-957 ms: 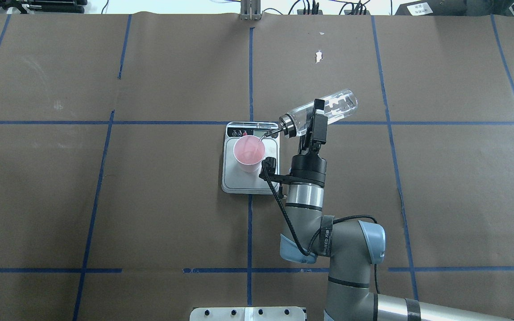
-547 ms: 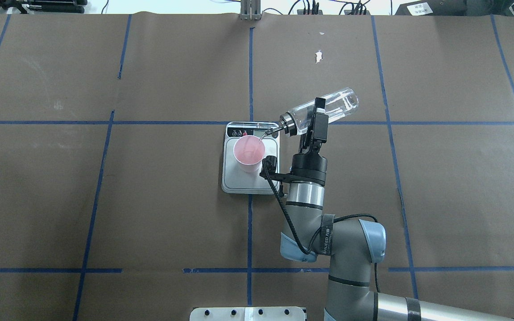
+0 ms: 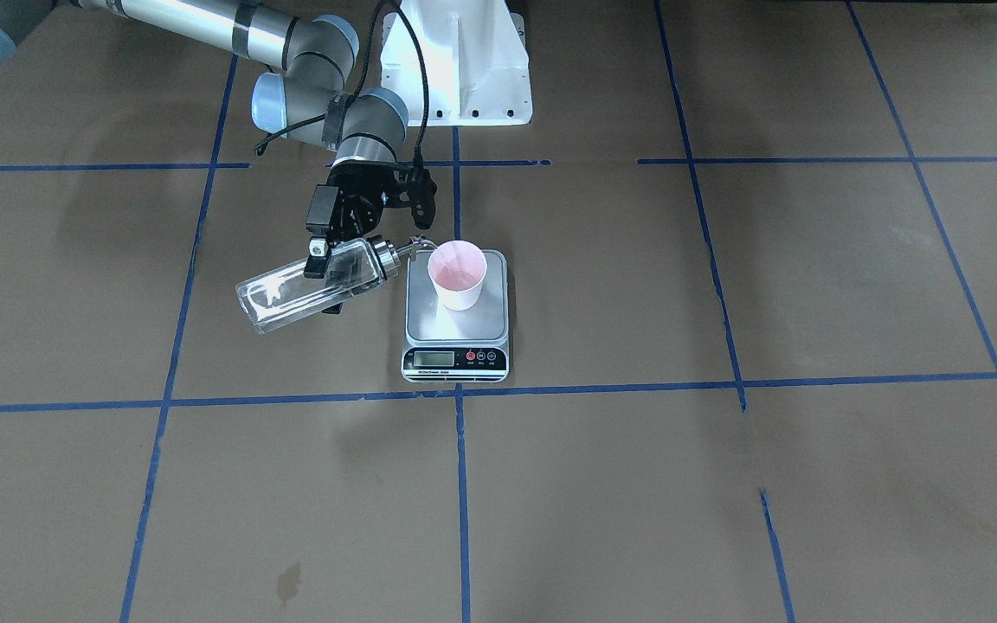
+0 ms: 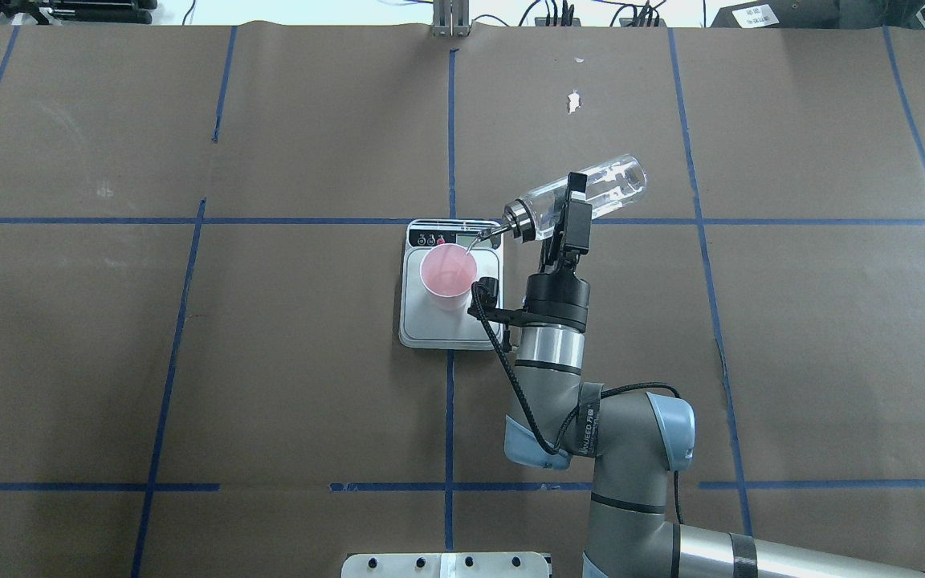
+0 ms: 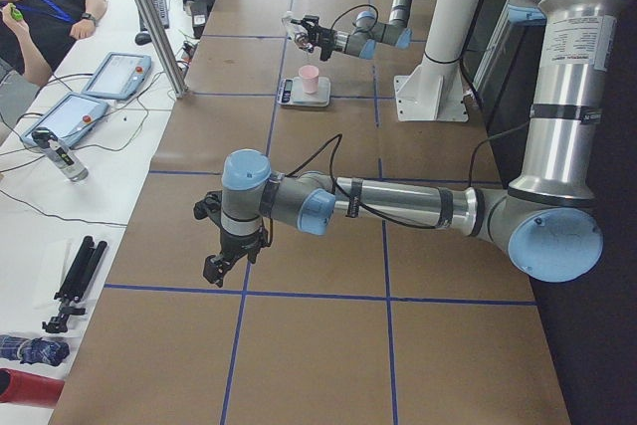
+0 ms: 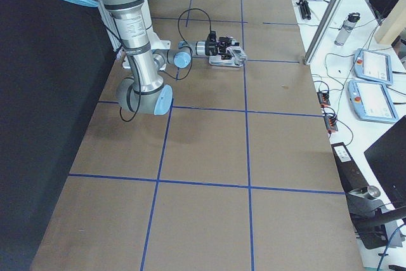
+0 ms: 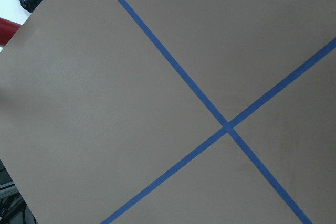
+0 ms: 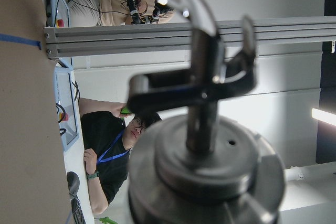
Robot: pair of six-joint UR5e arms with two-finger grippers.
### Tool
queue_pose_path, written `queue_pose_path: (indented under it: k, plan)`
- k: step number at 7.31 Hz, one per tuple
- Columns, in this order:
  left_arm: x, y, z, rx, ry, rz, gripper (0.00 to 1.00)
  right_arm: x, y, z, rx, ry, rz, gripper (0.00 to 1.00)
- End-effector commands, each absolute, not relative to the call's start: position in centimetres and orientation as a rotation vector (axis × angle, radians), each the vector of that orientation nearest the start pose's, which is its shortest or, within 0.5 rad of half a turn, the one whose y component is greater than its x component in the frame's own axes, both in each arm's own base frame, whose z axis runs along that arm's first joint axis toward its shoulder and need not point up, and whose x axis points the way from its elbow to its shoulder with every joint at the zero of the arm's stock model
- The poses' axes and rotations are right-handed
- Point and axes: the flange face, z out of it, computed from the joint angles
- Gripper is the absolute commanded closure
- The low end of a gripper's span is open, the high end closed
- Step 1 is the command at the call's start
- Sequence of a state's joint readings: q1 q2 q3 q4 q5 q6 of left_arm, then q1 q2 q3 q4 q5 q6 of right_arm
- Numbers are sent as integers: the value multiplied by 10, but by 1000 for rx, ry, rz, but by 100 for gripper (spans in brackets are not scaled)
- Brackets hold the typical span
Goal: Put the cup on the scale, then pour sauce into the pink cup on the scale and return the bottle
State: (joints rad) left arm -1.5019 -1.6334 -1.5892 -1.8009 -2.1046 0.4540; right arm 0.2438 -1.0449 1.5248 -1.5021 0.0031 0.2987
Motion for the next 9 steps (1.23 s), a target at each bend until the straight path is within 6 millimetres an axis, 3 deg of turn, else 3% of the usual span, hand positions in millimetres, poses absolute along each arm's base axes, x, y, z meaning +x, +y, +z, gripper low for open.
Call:
queue_pose_path:
  k: [1, 3, 9]
  plan:
    - [-46, -542, 607, 404, 468, 588, 0, -571, -382, 297, 1400, 734, -378, 100]
    - [-45, -543, 607, 404, 469, 589, 0, -575, -383, 274, 1411, 705, -349, 100]
    - [-46, -543, 606, 406, 468, 588, 0, -577, -380, 269, 1422, 650, -320, 100]
